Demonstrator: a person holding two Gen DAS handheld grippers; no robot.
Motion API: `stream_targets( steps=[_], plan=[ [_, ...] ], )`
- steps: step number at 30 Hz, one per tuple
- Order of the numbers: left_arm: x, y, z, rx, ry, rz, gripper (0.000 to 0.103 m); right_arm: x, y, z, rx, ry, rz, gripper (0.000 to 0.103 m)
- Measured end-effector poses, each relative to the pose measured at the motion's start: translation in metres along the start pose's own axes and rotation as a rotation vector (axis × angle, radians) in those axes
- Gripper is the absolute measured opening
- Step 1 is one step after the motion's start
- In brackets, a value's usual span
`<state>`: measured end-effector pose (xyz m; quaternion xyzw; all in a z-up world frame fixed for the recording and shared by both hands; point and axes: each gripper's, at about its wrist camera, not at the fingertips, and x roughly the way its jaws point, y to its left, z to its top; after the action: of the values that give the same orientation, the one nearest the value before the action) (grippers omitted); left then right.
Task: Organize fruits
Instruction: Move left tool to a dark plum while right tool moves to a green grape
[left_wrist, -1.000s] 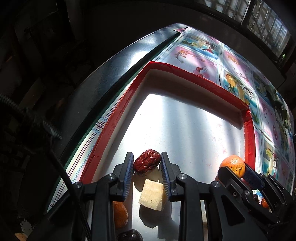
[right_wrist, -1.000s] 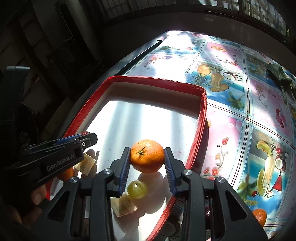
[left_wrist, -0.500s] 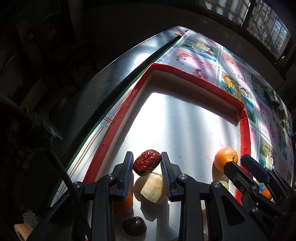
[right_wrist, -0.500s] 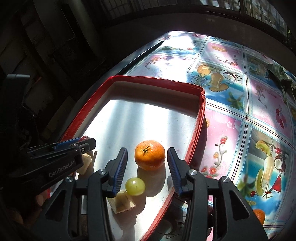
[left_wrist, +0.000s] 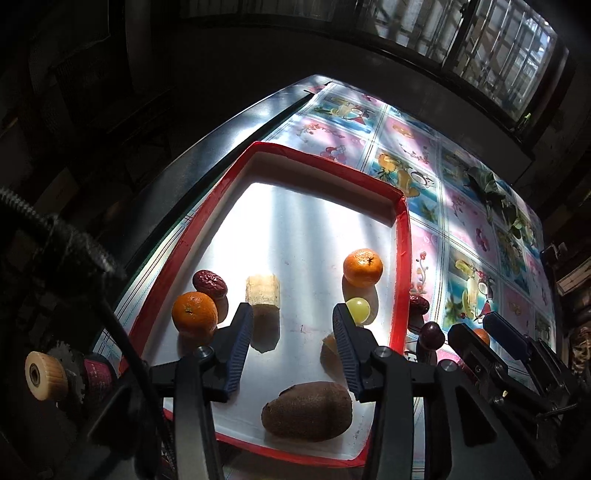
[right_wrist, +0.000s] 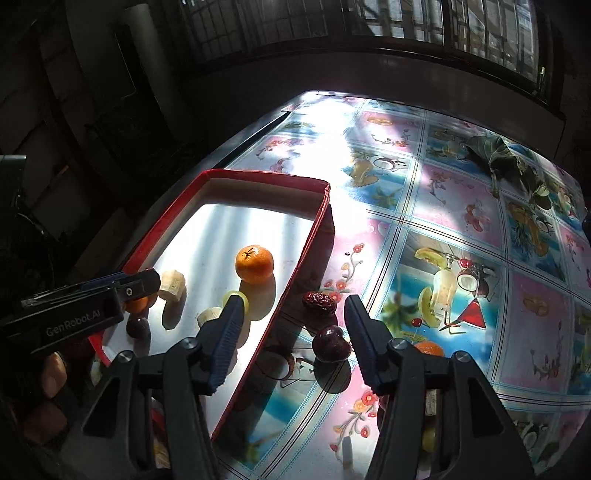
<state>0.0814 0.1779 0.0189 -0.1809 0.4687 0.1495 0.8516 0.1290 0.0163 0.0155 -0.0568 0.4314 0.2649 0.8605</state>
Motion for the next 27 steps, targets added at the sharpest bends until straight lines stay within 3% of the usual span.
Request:
stream_targets(
  steps=[10,20,27],
  plan=[
    [-0.015,-0.035,-0.03,0.075,0.014,-0.042,0.05,-0.034,-0.036,-0.035,0.027,-0.006,-0.112,0.065],
    [-0.019,-0.064,-0.055,0.143,0.036,-0.067,0.051,-0.064,-0.097,-0.072,0.181,-0.005,-0.119,0.065],
    [-0.019,-0.08,-0.066,0.184,0.05,-0.082,0.052,-0.065,-0.112,-0.089,0.222,0.013,-0.121,0.065]
  ],
)
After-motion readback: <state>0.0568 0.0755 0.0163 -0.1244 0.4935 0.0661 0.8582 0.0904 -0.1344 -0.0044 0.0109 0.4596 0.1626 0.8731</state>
